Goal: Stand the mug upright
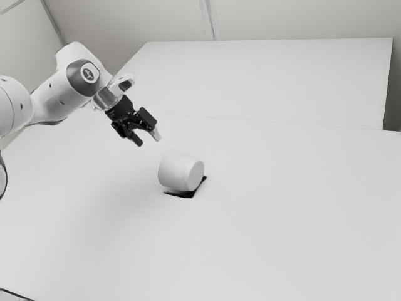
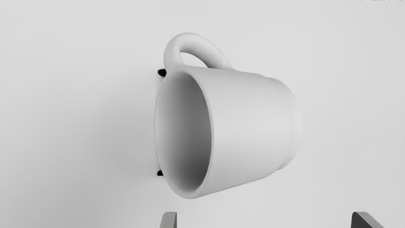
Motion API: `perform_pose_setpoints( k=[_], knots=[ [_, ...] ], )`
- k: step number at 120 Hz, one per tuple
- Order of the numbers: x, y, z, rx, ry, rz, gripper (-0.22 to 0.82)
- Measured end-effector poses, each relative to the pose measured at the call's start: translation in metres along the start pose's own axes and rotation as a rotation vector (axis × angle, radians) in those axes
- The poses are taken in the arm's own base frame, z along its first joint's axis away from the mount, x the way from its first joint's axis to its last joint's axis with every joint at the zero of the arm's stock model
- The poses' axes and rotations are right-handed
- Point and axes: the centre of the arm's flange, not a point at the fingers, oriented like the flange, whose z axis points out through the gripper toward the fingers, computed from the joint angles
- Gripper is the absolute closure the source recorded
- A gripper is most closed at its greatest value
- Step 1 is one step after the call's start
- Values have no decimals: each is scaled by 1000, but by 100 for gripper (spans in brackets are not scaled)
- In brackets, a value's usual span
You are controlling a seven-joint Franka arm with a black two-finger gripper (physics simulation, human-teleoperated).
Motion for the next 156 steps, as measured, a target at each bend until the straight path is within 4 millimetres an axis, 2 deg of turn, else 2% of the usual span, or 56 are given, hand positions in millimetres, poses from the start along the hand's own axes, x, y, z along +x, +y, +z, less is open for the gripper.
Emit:
perform_pose_setpoints(
  k=[9,16,40,59,81,88,100,136,146,156],
  knots=[
    [3,-23,18,-50,-4,-6,0],
    [4,-31,27,-90,1,5,0],
    [3,-53,33,-186,42,69,0],
    [4,-66,47,-252,52,124,0],
    [10,-92,58,-305,91,151,0],
    [15,-92,59,-318,99,173,0],
    [17,-94,75,-377,88,184,0],
    [7,-85,108,-579,74,166,3],
    [3,-87,121,-618,57,149,13],
    [2,-84,124,-640,51,150,31]
  ],
)
